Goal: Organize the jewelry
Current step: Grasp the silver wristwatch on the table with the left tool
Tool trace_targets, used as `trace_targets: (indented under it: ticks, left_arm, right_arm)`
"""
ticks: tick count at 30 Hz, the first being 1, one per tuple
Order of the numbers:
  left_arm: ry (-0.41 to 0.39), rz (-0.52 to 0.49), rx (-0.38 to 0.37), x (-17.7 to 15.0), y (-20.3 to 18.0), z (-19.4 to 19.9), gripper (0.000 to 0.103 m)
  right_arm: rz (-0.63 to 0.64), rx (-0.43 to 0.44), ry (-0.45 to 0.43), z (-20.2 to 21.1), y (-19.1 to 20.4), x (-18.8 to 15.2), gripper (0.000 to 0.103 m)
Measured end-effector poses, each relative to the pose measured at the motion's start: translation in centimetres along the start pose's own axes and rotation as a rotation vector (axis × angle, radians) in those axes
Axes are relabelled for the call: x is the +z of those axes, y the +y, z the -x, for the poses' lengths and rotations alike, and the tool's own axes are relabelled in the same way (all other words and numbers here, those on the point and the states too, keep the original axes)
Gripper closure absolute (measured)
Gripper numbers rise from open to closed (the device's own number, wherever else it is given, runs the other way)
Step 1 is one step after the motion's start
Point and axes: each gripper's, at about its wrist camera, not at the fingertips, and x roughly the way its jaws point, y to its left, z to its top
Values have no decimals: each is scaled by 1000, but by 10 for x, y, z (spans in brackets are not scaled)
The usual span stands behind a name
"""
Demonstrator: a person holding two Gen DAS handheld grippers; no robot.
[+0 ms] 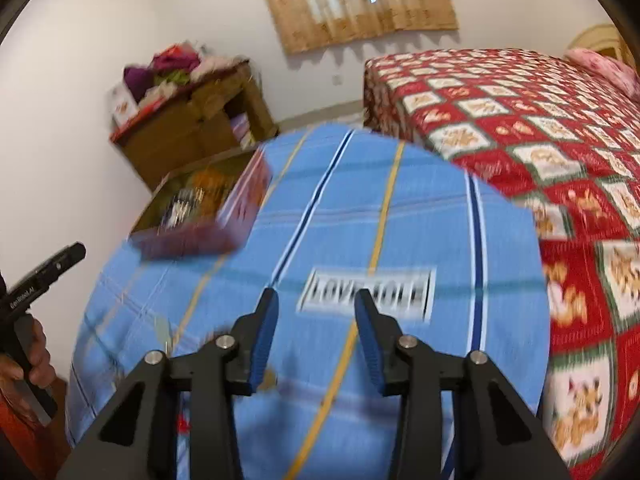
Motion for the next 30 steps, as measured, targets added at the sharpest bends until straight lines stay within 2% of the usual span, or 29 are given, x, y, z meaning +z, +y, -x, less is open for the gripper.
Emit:
trace_targets:
  ticks: [4,9,12,15,18,22,25,27,30]
  left_arm:
    - [68,32,-18,-31,2,8,28]
    - [123,47,-121,-58,-6,19,28]
    - [134,31,-161,-67,-16,21,28]
    - [198,45,-203,-76,-27,7,28]
    - [266,101,-229,-83,-31,-11,28]
    - [259,130,-232,-82,-38,-13,28]
    - [259,104,-210,-83,-45,-13,29]
    - [249,89,-200,-85,-48,-13,51]
    - [241,47,-161,-87,-54,-12,58]
  right_arm:
    - [9,76,40,2,12,-17,65]
    - [55,149,68,7,31,-36,65]
    - [30,218,113,3,37,-47,65]
    - [41,208,126,2,43,-55,65]
    - [47,210,122,7,46,-56,65]
    - [52,209,104,13,48,-56,65]
    - [42,208,103,15,45,-58,65]
    - [36,207,102,16,43,-58,65]
    - [22,208,103,16,42,-59,65]
